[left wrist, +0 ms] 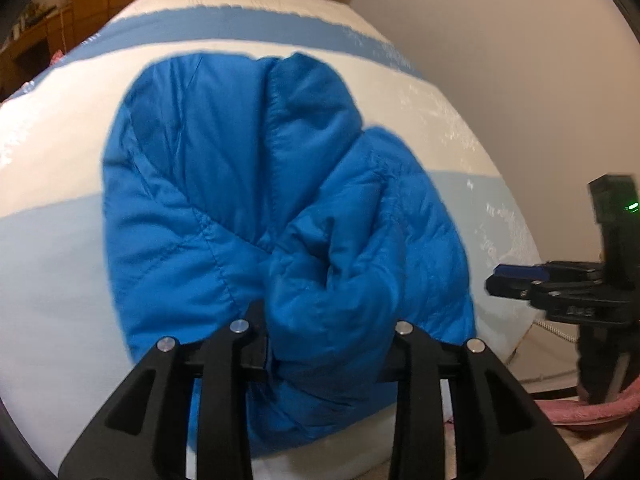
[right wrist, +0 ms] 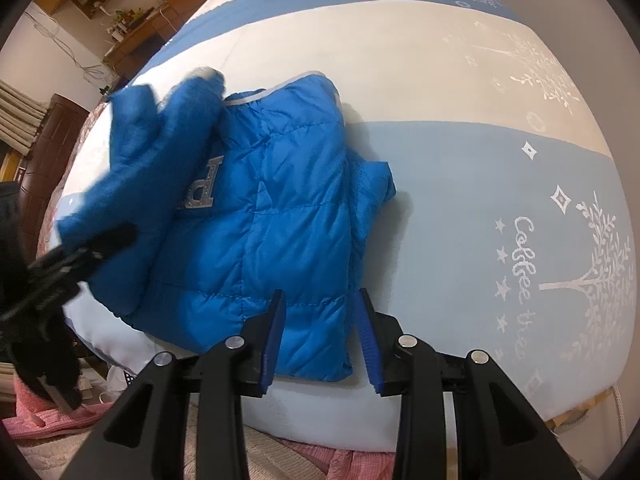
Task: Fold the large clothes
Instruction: 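Fold the lifted side over the jacket with the left gripper and release, then grasp the jacket side with the right gripper and fold it over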
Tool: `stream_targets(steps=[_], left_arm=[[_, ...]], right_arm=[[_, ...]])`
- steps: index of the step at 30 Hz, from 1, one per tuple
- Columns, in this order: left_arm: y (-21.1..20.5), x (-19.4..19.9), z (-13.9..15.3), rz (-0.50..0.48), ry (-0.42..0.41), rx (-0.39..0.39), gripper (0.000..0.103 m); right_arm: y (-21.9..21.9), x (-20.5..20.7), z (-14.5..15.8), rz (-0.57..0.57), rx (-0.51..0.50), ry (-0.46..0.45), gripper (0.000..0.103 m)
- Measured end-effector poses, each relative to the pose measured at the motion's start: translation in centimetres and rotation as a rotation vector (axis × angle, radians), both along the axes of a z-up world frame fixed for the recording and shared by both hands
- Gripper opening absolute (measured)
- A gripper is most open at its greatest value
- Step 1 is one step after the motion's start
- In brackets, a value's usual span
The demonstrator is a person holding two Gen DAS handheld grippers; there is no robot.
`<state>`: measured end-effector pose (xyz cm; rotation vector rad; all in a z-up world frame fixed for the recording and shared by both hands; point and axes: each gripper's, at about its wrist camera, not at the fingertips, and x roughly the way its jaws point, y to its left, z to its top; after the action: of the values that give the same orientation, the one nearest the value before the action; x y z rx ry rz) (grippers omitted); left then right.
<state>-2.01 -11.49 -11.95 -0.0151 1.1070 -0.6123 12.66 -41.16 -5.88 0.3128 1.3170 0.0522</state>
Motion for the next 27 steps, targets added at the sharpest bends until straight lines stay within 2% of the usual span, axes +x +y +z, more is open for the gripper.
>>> stream_targets(steps=[5, 7, 11, 13, 15, 19, 22, 25, 27], left_arm=[[-2.2, -0.1, -2.3, -0.036, -0.019, 0.079, 0.034], [-2.5, -0.3, -2.8, -0.039, -0.029, 0.088, 0.034], [-1.3, -0.3, -2.1, -0.006, 0.001, 0.022, 0.035], [-0.4, -0.5, -1.2, -0.017, 0.02, -0.027, 0.04], [0.8, -0.7, 0.0, -0.029, 0.055, -0.09, 0.043], [3.3, -1.2, 2.4, -0.04, 0.107, -0.201, 0.051], [5.9, -1.6, 5.0, -0.03, 0.122, -0.284, 0.053], [7.4, -2.0, 6.9, 0.031, 0.09, -0.245, 0.053], [7.8, -1.7, 7.5, 0.08, 0.06, -0.173, 0.053]], right_arm=[[0.5, -0.1, -0.1, 0.007, 0.002, -0.004, 0.036], [0.7, -0.1, -0.1, 0.011, 0.003, -0.006, 0.036], [1.1, 0.2, 0.2, 0.021, 0.007, -0.016, 0.036], [1.2, 0.5, 0.7, 0.026, 0.006, -0.032, 0.037], [1.3, 1.1, 1.3, 0.026, 0.011, -0.045, 0.043], [1.9, 2.7, 2.2, 0.053, 0.03, -0.067, 0.044], [2.5, 3.8, 3.0, 0.074, 0.019, -0.077, 0.048], [4.0, 4.6, 4.6, 0.106, -0.008, -0.1, 0.051], [5.1, 4.8, 5.5, 0.12, -0.035, -0.113, 0.057]])
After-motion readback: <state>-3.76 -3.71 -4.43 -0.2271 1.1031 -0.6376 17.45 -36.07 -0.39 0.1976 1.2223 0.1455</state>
